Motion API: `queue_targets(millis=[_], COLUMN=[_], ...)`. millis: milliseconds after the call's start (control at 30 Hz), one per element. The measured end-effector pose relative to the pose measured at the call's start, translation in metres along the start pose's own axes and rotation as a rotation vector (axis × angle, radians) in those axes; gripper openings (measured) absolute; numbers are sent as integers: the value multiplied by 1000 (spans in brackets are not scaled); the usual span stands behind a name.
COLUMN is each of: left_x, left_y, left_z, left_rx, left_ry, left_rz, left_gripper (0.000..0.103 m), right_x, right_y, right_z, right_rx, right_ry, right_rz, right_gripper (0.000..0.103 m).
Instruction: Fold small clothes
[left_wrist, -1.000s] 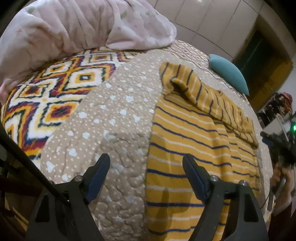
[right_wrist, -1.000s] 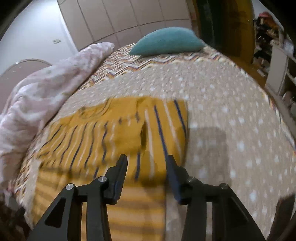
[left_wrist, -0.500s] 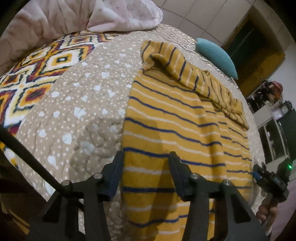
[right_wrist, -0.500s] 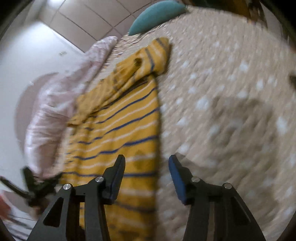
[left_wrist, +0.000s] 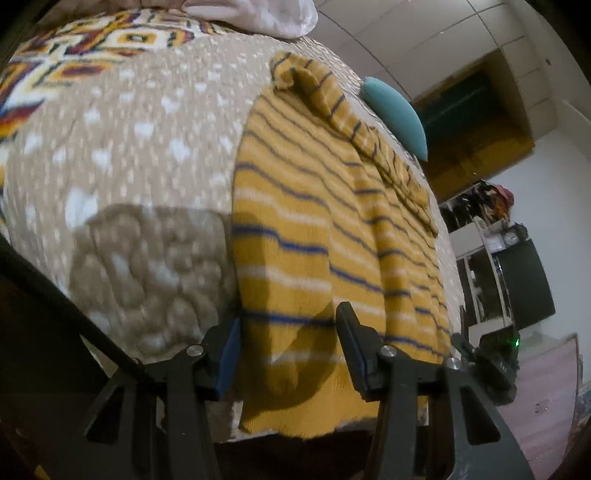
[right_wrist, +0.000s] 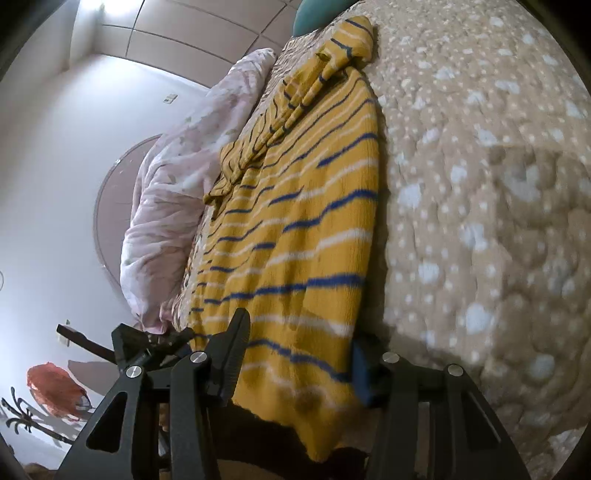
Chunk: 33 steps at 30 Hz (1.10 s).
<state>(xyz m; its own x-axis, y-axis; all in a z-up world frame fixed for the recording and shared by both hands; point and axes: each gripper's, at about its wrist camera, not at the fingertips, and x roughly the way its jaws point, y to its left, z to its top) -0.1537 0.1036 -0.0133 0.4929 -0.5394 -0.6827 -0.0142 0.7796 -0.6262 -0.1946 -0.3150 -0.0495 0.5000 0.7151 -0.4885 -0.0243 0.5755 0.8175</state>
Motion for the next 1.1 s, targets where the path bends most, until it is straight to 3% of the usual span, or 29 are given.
queue_targets(millis=[200, 333, 400, 467, 633, 667, 733, 767, 800, 833, 1100], left_x=[4, 6, 7, 8, 18, 18, 20, 21, 22, 18, -59], left_y=[-1, -9, -10, -10, -8, -7, -10, -15, -20, -27, -70], left_z=[-8, -14, -17, -21, -23, -22, -19, -15, -11, -6, -3], left_rx=[-5, 40, 38, 31, -3, -12, -19, 0, 16, 36, 140], left_ry=[-18, -10, 20, 33, 43, 45, 67, 87, 98, 98, -87], left_rz=[-9, 2, -30, -41, -41, -40, -10, 51, 89, 114, 84], left_gripper=[48, 48, 47, 41, 41, 41, 39, 26, 13, 9, 8], right_x=[1, 11, 22, 28, 34, 35, 35, 35, 35, 33, -24], right_y=[6, 11, 12, 13, 16, 15, 12, 11, 11, 12, 71], right_z=[-5, -13, -15, -17, -24, -25, -25, -25, -23, -22, -26], right_rx=[-7, 12, 32, 28, 10, 14, 21, 27, 36, 35, -164], right_ry=[6, 47, 70, 83, 98, 101, 102, 104, 103, 99, 66], right_rz=[11, 79, 111, 107, 84, 79, 30, 11, 4, 3, 72], right_gripper=[54, 54, 54, 54, 53, 48, 25, 16, 13, 13, 9])
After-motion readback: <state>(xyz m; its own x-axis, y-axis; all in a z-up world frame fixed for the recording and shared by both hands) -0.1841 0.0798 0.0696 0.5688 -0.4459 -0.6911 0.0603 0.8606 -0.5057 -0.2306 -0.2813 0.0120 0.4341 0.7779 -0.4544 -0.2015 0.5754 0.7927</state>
